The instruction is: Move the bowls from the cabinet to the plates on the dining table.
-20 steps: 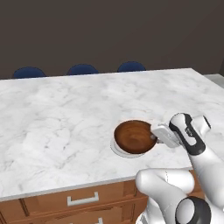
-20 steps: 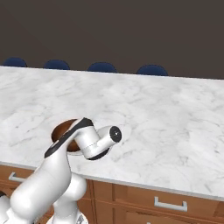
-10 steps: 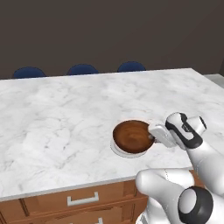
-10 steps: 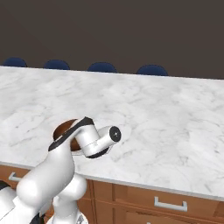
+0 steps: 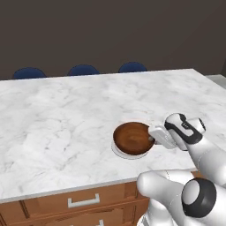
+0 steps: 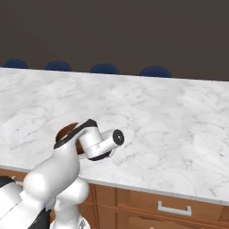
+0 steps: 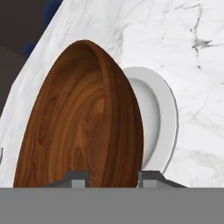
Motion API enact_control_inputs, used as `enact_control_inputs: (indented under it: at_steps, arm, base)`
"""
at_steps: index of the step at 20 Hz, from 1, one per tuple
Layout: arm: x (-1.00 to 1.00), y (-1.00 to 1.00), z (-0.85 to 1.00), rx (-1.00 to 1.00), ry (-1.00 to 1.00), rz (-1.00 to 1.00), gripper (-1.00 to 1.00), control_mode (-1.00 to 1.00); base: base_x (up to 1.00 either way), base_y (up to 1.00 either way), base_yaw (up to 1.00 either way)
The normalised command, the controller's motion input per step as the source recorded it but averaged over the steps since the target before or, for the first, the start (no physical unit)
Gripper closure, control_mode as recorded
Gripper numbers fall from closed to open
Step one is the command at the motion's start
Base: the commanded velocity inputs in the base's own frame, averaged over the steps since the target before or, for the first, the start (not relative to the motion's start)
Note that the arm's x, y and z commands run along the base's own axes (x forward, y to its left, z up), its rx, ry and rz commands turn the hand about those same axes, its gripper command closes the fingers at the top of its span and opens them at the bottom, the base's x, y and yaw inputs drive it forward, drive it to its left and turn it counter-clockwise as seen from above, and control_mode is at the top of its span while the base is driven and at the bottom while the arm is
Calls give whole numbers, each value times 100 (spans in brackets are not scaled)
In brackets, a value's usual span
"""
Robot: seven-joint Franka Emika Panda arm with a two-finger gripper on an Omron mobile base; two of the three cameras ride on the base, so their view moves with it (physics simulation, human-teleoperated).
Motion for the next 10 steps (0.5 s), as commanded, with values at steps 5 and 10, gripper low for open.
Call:
enact_control_inputs:
  at_steps: [5, 10]
  arm:
    - [10, 0, -11, 0, 0, 0, 100, -100]
    - [13, 1, -12, 0, -1, 0, 100, -100]
  base:
    - [0, 0, 0]
    - [0, 0, 0]
